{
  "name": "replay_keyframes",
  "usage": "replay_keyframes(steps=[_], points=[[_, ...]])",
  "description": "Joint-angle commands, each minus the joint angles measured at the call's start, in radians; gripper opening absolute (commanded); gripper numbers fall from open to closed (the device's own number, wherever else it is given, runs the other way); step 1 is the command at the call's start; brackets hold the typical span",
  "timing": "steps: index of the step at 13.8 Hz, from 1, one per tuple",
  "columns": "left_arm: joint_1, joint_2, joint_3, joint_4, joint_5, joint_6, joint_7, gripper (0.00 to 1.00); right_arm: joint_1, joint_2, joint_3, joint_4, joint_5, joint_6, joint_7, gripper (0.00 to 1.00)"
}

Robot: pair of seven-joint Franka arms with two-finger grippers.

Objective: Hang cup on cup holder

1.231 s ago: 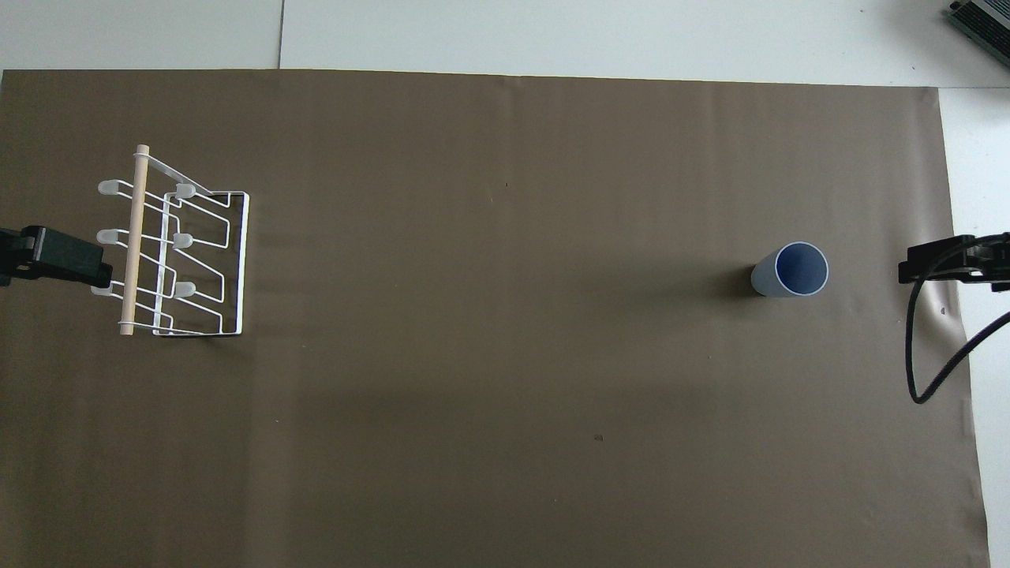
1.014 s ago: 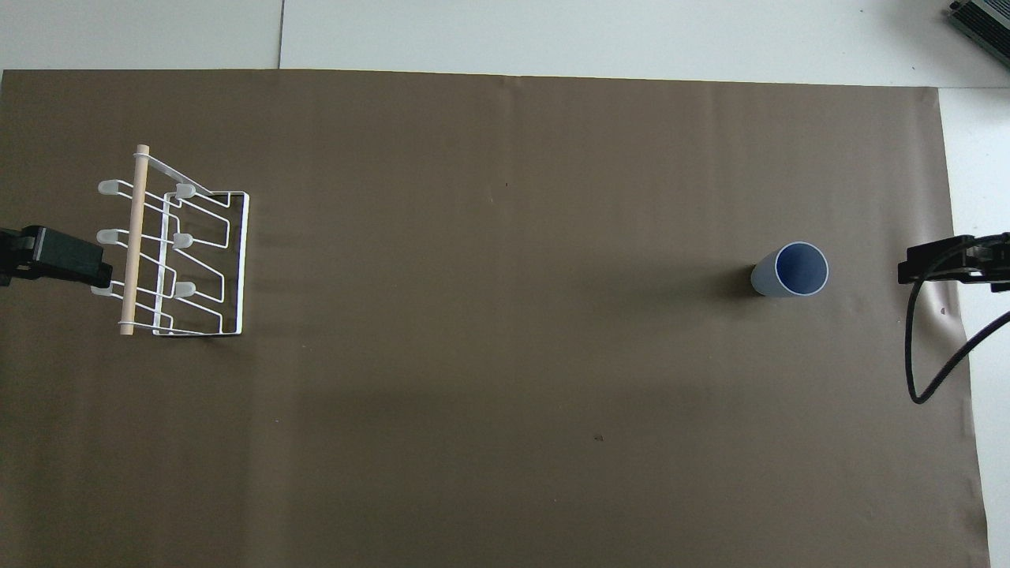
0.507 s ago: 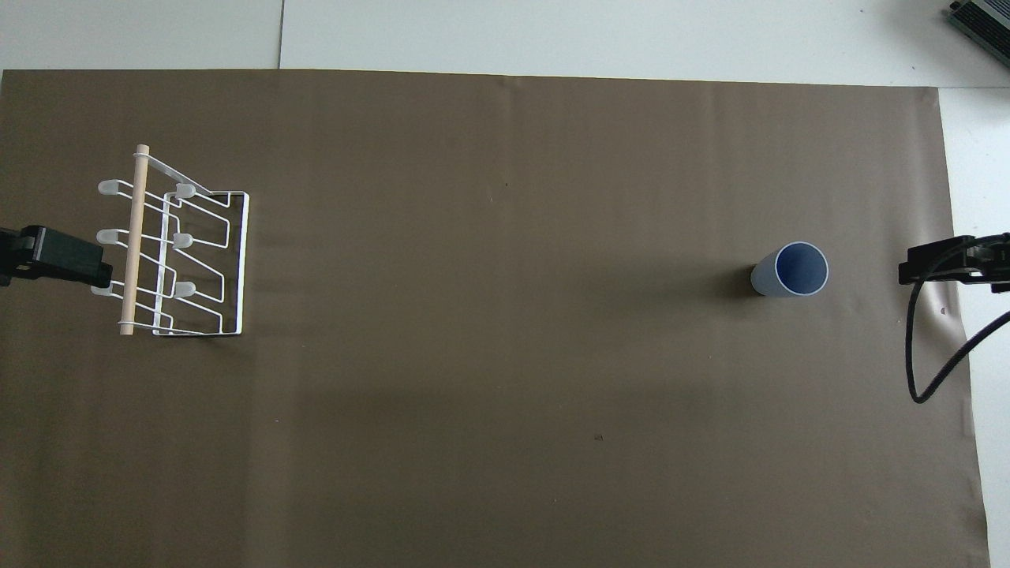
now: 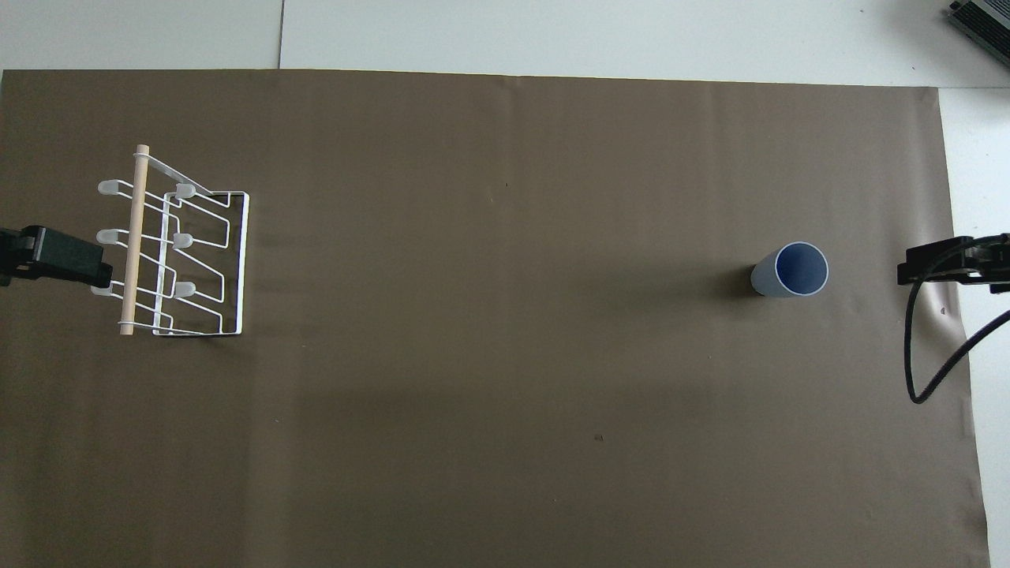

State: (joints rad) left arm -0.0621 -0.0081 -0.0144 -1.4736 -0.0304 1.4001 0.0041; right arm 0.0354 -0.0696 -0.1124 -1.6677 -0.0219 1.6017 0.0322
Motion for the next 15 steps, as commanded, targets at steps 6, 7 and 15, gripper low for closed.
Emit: replay_keyframes(steps=[6,7,15], points=[[0.005,-0.027,-0.006,-0.031,0.014,-0.003,-0.004,1.0,-0.022,0.014,0.002,-0.017,0.0,0.058,-0.014,1.0],[0.005,-0.027,-0.006,-0.031,0.014,-0.003,-0.004,1.0,-0.031,0.025,0.0,-0.017,0.0,0.073,-0.034,1.0],[0.005,-0.027,-0.006,-0.031,0.014,-0.003,-0.004,1.0,-0.043,0.16,0.002,-0.104,0.007,0.32,-0.178,1.0]])
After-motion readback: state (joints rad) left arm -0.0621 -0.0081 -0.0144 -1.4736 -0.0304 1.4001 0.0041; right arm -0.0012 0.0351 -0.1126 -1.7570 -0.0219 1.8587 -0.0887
